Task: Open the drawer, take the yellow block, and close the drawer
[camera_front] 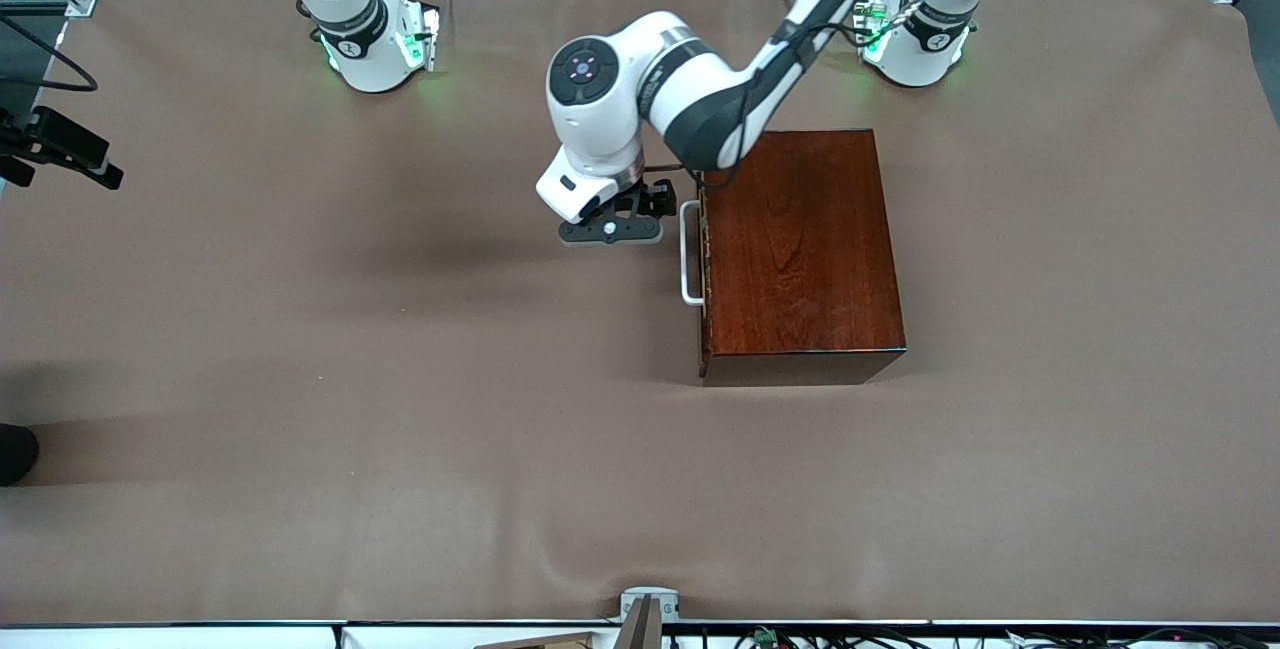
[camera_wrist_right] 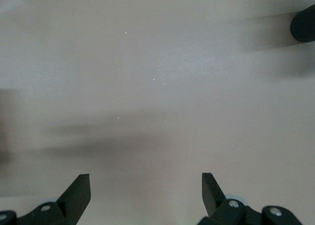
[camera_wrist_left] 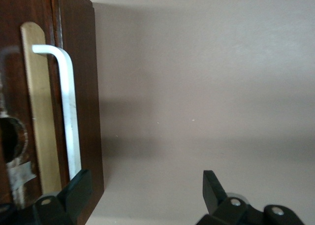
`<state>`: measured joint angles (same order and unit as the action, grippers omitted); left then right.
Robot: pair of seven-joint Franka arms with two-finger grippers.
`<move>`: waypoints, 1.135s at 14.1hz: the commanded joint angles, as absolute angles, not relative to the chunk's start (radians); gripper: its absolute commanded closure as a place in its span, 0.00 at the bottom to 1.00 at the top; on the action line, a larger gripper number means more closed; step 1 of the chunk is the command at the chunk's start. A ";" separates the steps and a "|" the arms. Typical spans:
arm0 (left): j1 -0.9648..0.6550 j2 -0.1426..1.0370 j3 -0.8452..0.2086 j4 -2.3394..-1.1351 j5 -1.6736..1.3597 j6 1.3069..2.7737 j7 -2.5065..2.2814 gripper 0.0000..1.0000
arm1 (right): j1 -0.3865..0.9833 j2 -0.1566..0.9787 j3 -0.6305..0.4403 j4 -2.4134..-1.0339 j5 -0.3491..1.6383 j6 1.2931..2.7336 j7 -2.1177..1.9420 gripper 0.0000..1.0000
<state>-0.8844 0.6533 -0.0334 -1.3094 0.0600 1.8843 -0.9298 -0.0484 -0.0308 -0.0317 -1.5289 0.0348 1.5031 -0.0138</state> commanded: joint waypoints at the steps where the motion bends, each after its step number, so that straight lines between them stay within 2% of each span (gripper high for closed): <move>1: -0.913 0.686 0.018 -1.278 0.084 1.858 -0.940 0.00 | -0.063 -0.041 -0.018 -1.528 0.025 1.503 -0.014 0.00; 6: -0.913 0.703 0.020 -1.281 0.166 1.776 -0.911 0.00 | -0.061 -0.041 -0.018 -1.528 0.025 1.503 -0.014 0.00; 16: -0.911 0.739 0.021 -1.282 0.167 1.778 -0.850 0.00 | -0.063 -0.041 -0.018 -1.528 0.025 1.502 -0.015 0.00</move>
<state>-0.9052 0.7291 0.0146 -1.3092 0.1443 1.7942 -0.8640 -0.0484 -0.0308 -0.0315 -1.5289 0.0348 1.5031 -0.0139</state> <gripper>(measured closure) 0.000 0.000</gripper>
